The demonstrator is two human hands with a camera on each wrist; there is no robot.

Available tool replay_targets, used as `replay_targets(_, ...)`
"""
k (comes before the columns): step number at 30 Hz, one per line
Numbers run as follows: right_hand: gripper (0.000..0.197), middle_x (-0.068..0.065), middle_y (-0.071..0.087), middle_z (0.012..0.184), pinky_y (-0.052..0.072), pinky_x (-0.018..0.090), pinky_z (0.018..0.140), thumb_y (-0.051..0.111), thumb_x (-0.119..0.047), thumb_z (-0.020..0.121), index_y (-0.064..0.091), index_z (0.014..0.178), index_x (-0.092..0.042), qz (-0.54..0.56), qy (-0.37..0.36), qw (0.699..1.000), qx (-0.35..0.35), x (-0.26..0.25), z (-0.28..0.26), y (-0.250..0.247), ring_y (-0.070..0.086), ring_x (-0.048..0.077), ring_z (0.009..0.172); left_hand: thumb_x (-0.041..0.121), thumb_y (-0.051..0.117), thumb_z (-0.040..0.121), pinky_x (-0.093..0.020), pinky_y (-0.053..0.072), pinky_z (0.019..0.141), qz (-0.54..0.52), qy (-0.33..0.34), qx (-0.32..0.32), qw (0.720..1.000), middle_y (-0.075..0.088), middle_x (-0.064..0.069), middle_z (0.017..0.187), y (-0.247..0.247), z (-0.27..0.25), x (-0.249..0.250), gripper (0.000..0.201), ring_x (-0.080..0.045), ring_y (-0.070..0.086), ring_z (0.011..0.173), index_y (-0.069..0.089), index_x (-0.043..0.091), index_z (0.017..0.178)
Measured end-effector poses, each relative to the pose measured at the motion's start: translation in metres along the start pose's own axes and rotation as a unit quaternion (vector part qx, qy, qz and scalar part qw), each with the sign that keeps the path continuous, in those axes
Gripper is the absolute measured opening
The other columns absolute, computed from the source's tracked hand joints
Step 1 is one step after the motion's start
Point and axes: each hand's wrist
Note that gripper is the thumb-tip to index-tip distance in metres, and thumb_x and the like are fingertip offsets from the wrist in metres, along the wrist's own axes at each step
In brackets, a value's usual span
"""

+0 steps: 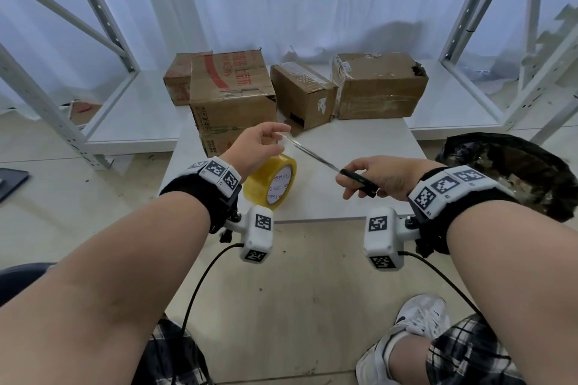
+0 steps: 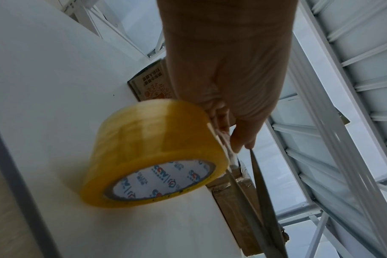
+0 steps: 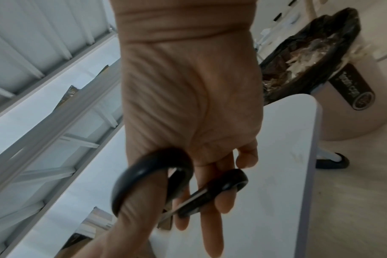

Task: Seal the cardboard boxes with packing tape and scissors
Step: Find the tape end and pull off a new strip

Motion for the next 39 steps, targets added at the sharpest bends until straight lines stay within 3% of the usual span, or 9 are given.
replay_targets(4,0.046,-0.002,0.073,0.092,0.034,0.026,0.067,0.065,-0.050,0.081,0.058,0.115,-0.021,0.035,-0.015,0.999,0.010,0.011,0.001,0.002,0.049,0.011,0.078,0.000,0.066,0.086,-0.033,0.051,0.090,-0.018,-0.026,-0.037,0.999,0.062,-0.007,0.090,-0.010,0.004,0.007,0.020,-0.017,0.059,0.087,0.064,0.017,0.097)
replay_targets(9,0.065,0.002,0.073,0.094,0.033,0.026,0.066,0.068,-0.059,0.061,0.059,0.113,-0.021,0.080,-0.053,0.995,0.025,0.009,0.004,0.003,0.050,0.012,0.077,-0.006,0.064,0.084,-0.028,0.050,0.081,-0.008,-0.047,-0.083,0.995,0.058,-0.019,0.099,-0.019,0.009,0.012,0.020,-0.023,0.056,0.087,0.060,0.012,0.091)
replay_targets(13,0.066,0.002,0.073,0.096,0.036,0.027,0.069,0.069,-0.058,0.059,0.059,0.114,-0.022,0.085,-0.064,0.994,0.031,0.004,0.008,0.000,0.051,0.013,0.078,-0.004,0.064,0.086,-0.027,0.050,0.080,-0.002,-0.060,-0.097,0.993,0.060,-0.017,0.103,-0.022,0.012,0.013,0.018,-0.022,0.057,0.089,0.063,0.012,0.093)
replay_targets(18,0.066,0.003,0.074,0.094,0.034,0.026,0.065,0.069,-0.057,0.057,0.059,0.112,-0.021,0.076,-0.061,0.995,0.038,0.008,0.012,0.001,0.051,0.013,0.077,-0.004,0.060,0.089,-0.013,0.049,0.063,-0.013,-0.067,-0.082,0.994,0.064,-0.013,0.103,-0.019,0.011,0.015,0.028,-0.014,0.059,0.082,0.065,0.008,0.114)
replay_targets(23,0.058,0.002,0.074,0.094,0.033,0.026,0.066,0.069,-0.054,0.067,0.059,0.113,-0.021,0.064,-0.037,0.997,0.035,0.019,0.009,0.001,0.050,0.013,0.078,-0.007,0.058,0.088,-0.023,0.046,0.082,-0.008,-0.047,-0.084,0.995,0.057,-0.004,0.124,-0.018,0.010,0.010,0.043,-0.017,0.054,0.109,0.063,0.023,0.118)
replay_targets(25,0.062,0.000,0.074,0.095,0.034,0.026,0.067,0.069,-0.057,0.062,0.059,0.113,-0.022,0.033,-0.024,0.999,0.006,0.020,0.007,0.002,0.050,0.012,0.079,-0.009,0.058,0.086,-0.025,0.047,0.086,0.002,-0.037,-0.078,0.996,0.051,-0.004,0.131,-0.016,0.010,0.008,0.048,-0.021,0.052,0.115,0.060,0.022,0.123)
replay_targets(27,0.067,-0.001,0.074,0.094,0.034,0.026,0.066,0.070,-0.060,0.055,0.059,0.110,-0.023,0.017,-0.018,1.000,-0.007,0.018,0.006,0.004,0.050,0.012,0.079,-0.011,0.057,0.085,-0.027,0.048,0.089,0.018,-0.029,-0.080,0.996,0.046,-0.002,0.133,-0.014,0.010,0.010,0.053,-0.023,0.053,0.113,0.057,0.019,0.129)
replay_targets(31,0.048,-0.002,0.074,0.094,0.036,0.026,0.067,0.070,-0.054,0.074,0.058,0.110,-0.026,0.000,-0.021,1.000,0.007,0.007,0.011,0.007,0.052,0.012,0.079,-0.012,0.058,0.084,-0.025,0.052,0.084,0.055,-0.020,-0.088,0.994,0.041,0.002,0.131,-0.011,0.008,0.016,0.057,-0.017,0.059,0.093,0.053,0.015,0.134)
replay_targets(39,0.043,-0.002,0.072,0.085,0.040,0.026,0.066,0.070,-0.053,0.077,0.061,0.106,-0.022,-0.043,-0.041,0.998,0.033,-0.016,0.011,0.006,0.056,0.011,0.074,-0.009,0.059,0.085,-0.021,0.053,0.079,0.080,-0.016,-0.092,0.992,0.040,0.004,0.128,-0.009,0.007,0.022,0.057,-0.011,0.060,0.088,0.052,0.018,0.135)
Point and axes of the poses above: each hand's wrist, its own z-axis towards the middle knuckle, its own y-axis out of the palm, x = y × z
